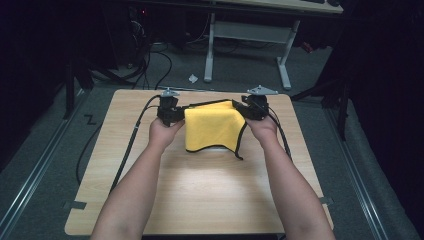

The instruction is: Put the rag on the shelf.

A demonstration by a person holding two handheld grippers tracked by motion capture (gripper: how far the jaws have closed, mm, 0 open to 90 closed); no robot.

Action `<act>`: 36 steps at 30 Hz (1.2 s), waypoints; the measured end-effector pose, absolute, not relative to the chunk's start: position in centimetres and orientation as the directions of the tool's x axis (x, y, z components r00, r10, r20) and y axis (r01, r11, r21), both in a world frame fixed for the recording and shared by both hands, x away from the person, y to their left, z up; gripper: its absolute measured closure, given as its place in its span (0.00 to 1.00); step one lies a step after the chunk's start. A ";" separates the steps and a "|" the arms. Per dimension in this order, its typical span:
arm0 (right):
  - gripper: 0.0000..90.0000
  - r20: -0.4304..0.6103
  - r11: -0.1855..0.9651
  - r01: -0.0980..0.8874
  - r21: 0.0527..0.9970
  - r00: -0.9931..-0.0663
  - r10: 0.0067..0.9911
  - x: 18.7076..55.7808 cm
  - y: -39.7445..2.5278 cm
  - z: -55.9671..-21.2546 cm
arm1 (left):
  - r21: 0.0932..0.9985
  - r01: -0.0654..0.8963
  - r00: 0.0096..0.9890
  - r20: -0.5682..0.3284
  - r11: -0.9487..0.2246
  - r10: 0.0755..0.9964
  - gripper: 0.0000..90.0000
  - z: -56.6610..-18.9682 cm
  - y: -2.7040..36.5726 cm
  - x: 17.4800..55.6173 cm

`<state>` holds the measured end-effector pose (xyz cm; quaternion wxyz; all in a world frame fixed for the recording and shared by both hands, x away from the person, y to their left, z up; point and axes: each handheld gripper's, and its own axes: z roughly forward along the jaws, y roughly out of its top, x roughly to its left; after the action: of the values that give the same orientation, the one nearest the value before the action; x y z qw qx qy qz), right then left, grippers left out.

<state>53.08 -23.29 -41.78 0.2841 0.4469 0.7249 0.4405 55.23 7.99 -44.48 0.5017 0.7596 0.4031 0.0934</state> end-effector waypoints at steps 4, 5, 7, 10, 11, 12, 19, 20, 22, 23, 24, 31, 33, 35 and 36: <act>0.55 -0.052 0.232 0.403 0.885 -0.410 0.911 53.1 -24.0 -41.9 | 0.834 0.532 0.619 -0.263 -0.149 0.740 0.78 -44.8 8.8 55.2; 0.55 -0.044 0.221 0.406 0.887 -0.402 0.915 53.0 -24.2 -42.0 | 0.832 0.537 0.612 -0.270 -0.140 0.744 0.77 -44.9 9.1 55.2; 0.55 -0.048 0.217 0.404 0.889 -0.389 0.920 53.0 -24.7 -41.9 | 0.831 0.540 0.597 -0.270 -0.130 0.755 0.75 -45.0 9.6 55.2; 0.55 -0.056 0.210 0.404 0.890 -0.361 0.931 52.8 -25.5 -41.9 | 0.827 0.548 0.586 -0.272 -0.126 0.763 0.74 -45.2 10.4 55.1; 0.55 -0.055 0.208 0.405 0.890 -0.357 0.932 52.8 -25.7 -41.9 | 0.829 0.546 0.584 -0.269 -0.125 0.766 0.73 -45.2 10.6 55.1; 0.55 -0.057 0.208 0.405 0.890 -0.354 0.934 52.7 -26.0 -42.0 | 0.831 0.543 0.578 -0.266 -0.121 0.771 0.73 -45.3 11.0 54.9; 0.54 -0.061 0.197 0.409 0.891 -0.322 0.945 51.5 -27.7 -42.2 | 0.829 0.553 0.546 -0.279 -0.090 0.790 0.71 -45.9 13.1 53.7; 0.54 -0.067 0.199 0.405 0.892 -0.319 0.946 51.1 -27.9 -42.3 | 0.831 0.550 0.543 -0.280 -0.084 0.791 0.71 -46.0 13.4 53.3; 0.54 -0.072 0.199 0.398 0.896 -0.313 0.947 50.2 -28.3 -42.4 | 0.838 0.538 0.541 -0.260 -0.092 0.800 0.71 -46.1 13.9 52.4; 0.54 -0.071 0.197 0.396 0.897 -0.311 0.948 49.9 -28.5 -42.4 | 0.842 0.532 0.542 -0.259 -0.088 0.800 0.71 -46.2 14.2 51.8; 0.54 -0.072 0.197 0.393 0.898 -0.310 0.948 49.4 -28.7 -42.5 | 0.847 0.526 0.541 -0.261 -0.079 0.800 0.71 -46.2 14.4 51.3; 0.53 -0.118 0.234 0.388 0.892 -0.299 0.947 46.4 -30.3 -43.0 | 0.872 0.484 0.547 -0.231 -0.078 0.805 0.68 -47.0 16.3 47.1; 0.52 -0.126 0.243 0.387 0.890 -0.303 0.945 45.3 -30.5 -43.1 | 0.875 0.476 0.544 -0.217 -0.085 0.811 0.67 -47.3 16.8 45.9; 0.51 -0.143 0.256 0.374 0.891 -0.304 0.942 44.1 -30.6 -43.4 | 0.875 0.477 0.543 -0.221 -0.080 0.810 0.67 -47.5 17.2 44.9; 0.51 -0.147 0.264 0.383 0.885 -0.307 0.940 43.5 -30.5 -43.5 | 0.878 0.471 0.543 -0.215 -0.082 0.812 0.66 -47.6 17.4 44.3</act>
<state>43.50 -30.52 -43.54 0.3592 0.4665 0.7091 0.3881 44.25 17.38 -47.65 0.5084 0.7163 0.4477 0.1675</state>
